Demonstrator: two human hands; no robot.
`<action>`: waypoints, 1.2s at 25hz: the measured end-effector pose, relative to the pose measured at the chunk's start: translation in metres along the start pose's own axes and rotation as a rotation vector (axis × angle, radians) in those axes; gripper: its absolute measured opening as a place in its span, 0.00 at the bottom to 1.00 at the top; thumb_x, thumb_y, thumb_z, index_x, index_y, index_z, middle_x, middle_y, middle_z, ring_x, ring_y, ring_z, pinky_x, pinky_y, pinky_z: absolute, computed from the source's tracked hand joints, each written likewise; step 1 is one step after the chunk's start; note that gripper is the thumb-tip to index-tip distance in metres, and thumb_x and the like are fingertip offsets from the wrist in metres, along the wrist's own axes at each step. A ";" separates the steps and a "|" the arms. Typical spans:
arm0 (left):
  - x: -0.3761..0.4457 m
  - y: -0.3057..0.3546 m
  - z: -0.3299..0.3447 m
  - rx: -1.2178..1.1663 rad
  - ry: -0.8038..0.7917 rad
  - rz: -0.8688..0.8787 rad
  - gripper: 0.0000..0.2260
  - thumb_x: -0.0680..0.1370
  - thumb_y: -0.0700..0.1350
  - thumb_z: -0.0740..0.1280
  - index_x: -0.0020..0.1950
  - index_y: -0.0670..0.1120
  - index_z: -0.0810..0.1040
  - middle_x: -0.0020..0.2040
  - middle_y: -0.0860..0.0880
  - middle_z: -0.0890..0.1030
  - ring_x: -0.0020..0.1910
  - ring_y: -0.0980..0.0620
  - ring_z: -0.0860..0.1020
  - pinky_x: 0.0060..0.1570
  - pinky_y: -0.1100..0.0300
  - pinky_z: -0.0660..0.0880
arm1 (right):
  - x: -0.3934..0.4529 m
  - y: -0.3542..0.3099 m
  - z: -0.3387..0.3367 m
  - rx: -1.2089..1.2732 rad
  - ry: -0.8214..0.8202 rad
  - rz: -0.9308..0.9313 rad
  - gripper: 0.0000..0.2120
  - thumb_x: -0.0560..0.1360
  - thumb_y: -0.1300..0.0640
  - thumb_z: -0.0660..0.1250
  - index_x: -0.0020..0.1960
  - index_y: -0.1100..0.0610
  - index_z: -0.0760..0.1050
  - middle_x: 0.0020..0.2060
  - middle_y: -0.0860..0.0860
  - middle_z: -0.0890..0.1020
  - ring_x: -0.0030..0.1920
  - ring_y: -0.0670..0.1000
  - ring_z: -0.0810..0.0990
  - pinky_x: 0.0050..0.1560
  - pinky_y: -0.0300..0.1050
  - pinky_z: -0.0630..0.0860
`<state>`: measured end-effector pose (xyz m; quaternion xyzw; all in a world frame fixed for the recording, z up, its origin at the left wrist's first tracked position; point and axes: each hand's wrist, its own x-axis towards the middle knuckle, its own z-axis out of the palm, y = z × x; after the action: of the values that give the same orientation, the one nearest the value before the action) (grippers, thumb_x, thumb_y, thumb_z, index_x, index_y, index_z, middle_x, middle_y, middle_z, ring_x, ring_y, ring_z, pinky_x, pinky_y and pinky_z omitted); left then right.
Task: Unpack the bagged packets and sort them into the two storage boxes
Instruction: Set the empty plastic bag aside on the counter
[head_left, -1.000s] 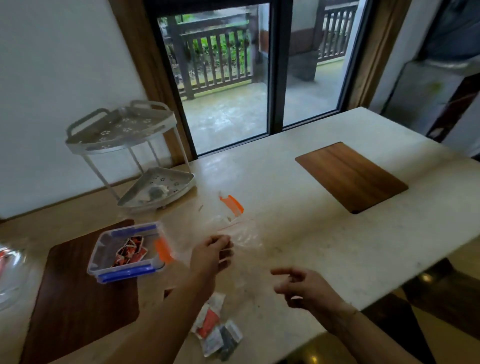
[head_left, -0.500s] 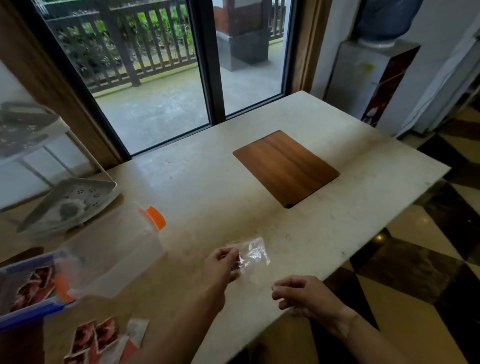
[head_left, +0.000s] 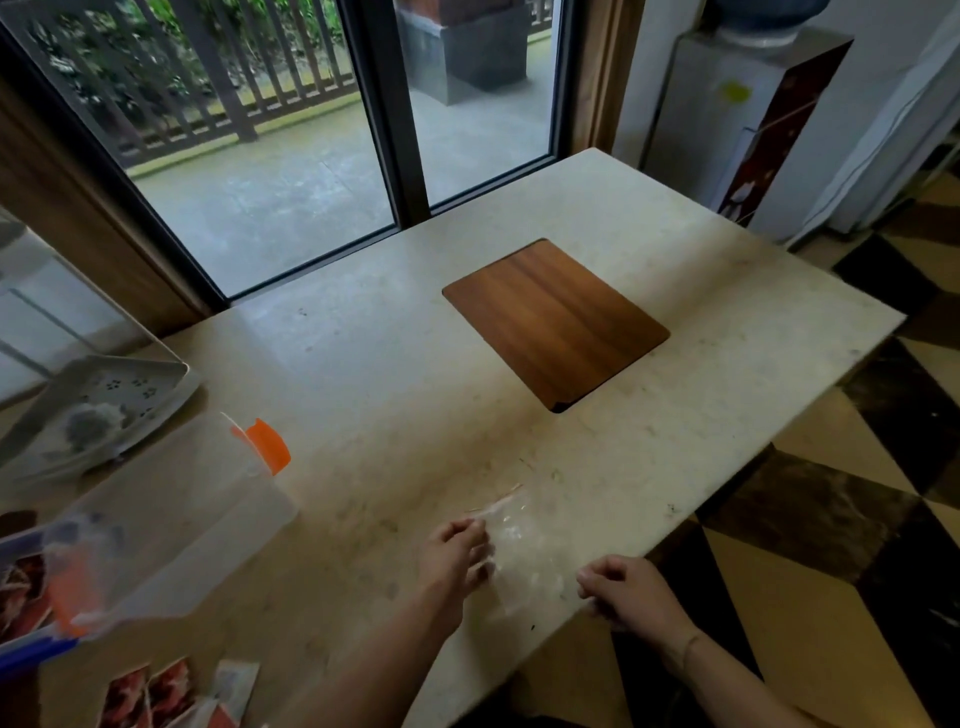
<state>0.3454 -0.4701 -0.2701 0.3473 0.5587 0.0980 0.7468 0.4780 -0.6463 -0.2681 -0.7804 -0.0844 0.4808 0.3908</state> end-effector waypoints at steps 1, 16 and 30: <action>0.003 -0.004 0.004 0.002 0.007 -0.011 0.02 0.78 0.38 0.67 0.47 0.40 0.77 0.37 0.44 0.78 0.33 0.50 0.77 0.32 0.58 0.76 | 0.003 -0.001 0.001 0.031 -0.003 0.016 0.07 0.76 0.53 0.69 0.45 0.57 0.82 0.41 0.53 0.86 0.36 0.49 0.82 0.31 0.39 0.75; 0.026 -0.007 -0.003 0.925 0.120 0.278 0.13 0.74 0.56 0.67 0.50 0.49 0.71 0.44 0.48 0.80 0.40 0.50 0.79 0.39 0.50 0.79 | 0.035 0.001 0.003 -0.265 0.166 -0.067 0.04 0.68 0.54 0.73 0.41 0.47 0.79 0.36 0.47 0.84 0.40 0.46 0.83 0.44 0.46 0.82; -0.011 0.040 -0.134 0.842 0.183 0.639 0.21 0.74 0.55 0.71 0.63 0.48 0.75 0.45 0.52 0.80 0.42 0.59 0.78 0.40 0.67 0.74 | 0.021 -0.079 0.089 -0.682 0.258 -0.502 0.12 0.73 0.42 0.67 0.55 0.42 0.76 0.48 0.40 0.80 0.47 0.42 0.78 0.46 0.43 0.79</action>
<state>0.2307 -0.3914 -0.2546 0.7596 0.4788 0.1176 0.4242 0.4351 -0.5347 -0.2487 -0.8737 -0.3757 0.2143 0.2228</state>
